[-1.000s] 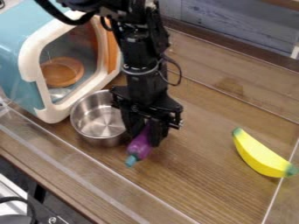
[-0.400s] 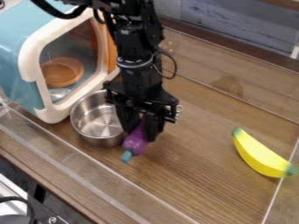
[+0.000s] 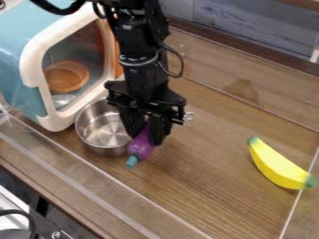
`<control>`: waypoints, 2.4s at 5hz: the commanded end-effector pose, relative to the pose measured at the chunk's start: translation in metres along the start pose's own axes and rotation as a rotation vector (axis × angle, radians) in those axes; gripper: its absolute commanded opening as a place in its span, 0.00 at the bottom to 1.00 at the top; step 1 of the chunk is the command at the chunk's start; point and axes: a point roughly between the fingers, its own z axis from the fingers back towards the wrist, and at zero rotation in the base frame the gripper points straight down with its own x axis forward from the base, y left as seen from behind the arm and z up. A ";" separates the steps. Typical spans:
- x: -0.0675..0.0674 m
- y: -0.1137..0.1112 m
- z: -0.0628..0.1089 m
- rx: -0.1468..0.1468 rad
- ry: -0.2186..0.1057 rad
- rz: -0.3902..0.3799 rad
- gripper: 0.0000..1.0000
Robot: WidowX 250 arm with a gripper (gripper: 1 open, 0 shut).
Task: Put the eggplant in the silver pot
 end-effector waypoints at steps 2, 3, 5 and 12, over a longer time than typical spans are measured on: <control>0.008 0.006 0.017 0.006 -0.067 0.011 0.00; 0.008 0.009 0.018 0.008 -0.067 0.017 0.00; 0.008 0.014 0.020 0.011 -0.067 0.029 0.00; 0.009 0.028 0.024 0.021 -0.076 0.051 0.00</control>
